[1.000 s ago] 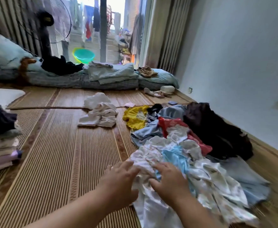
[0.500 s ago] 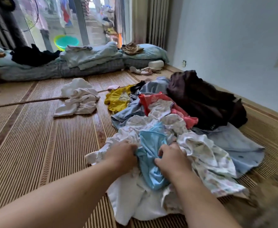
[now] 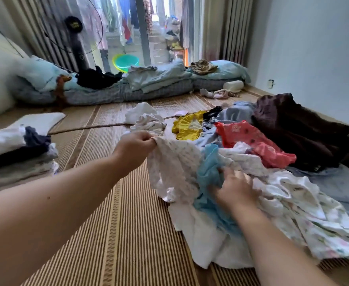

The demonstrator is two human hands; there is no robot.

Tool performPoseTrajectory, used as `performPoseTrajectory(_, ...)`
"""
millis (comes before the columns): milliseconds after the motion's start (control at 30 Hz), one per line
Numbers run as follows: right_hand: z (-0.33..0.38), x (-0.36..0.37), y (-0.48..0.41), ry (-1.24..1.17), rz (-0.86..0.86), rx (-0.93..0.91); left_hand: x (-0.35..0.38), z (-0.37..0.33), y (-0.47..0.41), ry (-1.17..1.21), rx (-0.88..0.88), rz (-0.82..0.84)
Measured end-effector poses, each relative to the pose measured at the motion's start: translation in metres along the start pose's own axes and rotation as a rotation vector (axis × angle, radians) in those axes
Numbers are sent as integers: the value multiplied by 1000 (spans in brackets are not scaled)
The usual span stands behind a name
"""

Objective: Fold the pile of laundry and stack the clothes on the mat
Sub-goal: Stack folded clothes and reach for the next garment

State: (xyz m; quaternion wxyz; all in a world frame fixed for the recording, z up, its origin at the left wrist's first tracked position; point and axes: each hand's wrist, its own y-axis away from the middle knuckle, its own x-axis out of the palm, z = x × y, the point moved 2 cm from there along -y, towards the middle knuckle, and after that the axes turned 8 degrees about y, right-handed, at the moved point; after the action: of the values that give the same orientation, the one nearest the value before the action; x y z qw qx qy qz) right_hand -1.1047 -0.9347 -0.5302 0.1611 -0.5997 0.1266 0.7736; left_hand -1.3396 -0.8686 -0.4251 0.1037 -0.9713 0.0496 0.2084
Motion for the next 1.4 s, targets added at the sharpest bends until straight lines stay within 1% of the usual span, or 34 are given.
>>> performPoseTrajectory(67,20,4,3,-45,61,-48,-29,-5,11,126,-48,-19)
performPoseTrajectory(100,26,6,4,-56,66,-64,-41,-8,17,172,-69,-23)
performPoseTrajectory(200,41,3,10,-92,0,-72,-92,-6,36,246,-100,-138)
performPoseTrajectory(300,34,-2,13,-169,-66,-32,-148,14,57,277,-117,-256)
performPoseTrajectory(400,23,-8,15,-218,-94,38,-195,51,87,191,-201,-348)
performPoseTrajectory(467,22,-12,19,-187,-82,47,-211,81,111,147,-294,-345)
performPoseTrajectory(500,27,-11,23,-156,-71,26,-215,96,124,78,-349,-325)
performPoseTrajectory(567,47,-10,36,-50,-87,-36,-217,125,150,-141,-465,-200)
performPoseTrajectory(633,77,-5,57,-1,-125,-143,-213,147,170,-270,-527,-52)
performPoseTrajectory(700,113,10,80,-13,-78,-341,-208,162,183,-347,-533,50)
performPoseTrajectory(767,151,31,102,-36,70,-491,-201,171,187,-491,-522,96)
performPoseTrajectory(800,169,42,108,-73,155,-501,-197,178,186,-530,-507,119)
performPoseTrajectory(833,188,52,111,-122,231,-478,-193,183,184,-518,-490,138)
performPoseTrajectory(933,231,81,105,-251,389,-395,-180,194,173,-342,-488,131)
performPoseTrajectory(967,240,91,100,-250,421,-383,-177,198,170,-329,-487,132)
performPoseTrajectory(1000,247,99,95,-191,428,-392,-175,203,166,-354,-468,143)
performPoseTrajectory(1100,253,115,78,167,320,-438,-169,212,155,-432,-392,185)
performPoseTrajectory(1133,255,116,73,217,294,-411,-169,214,151,-422,-393,206)
performPoseTrajectory(1167,257,113,70,211,281,-374,-171,214,149,-411,-403,222)
performPoseTrajectory(1200,261,105,67,153,281,-353,-174,211,145,-418,-424,219)
performPoseTrajectory(1233,267,91,66,58,294,-365,-178,206,140,-449,-442,179)
performPoseTrajectory(1267,273,74,66,-68,310,-396,-182,196,134,-466,-442,123)
performPoseTrajectory(1300,279,52,67,-197,324,-430,-185,179,127,-417,-404,79)
performPoseTrajectory(1333,285,28,69,-290,329,-469,-186,159,120,-299,-341,65)
performPoseTrajectory(1400,298,-23,79,-422,354,-549,-182,112,110,-63,-200,129)
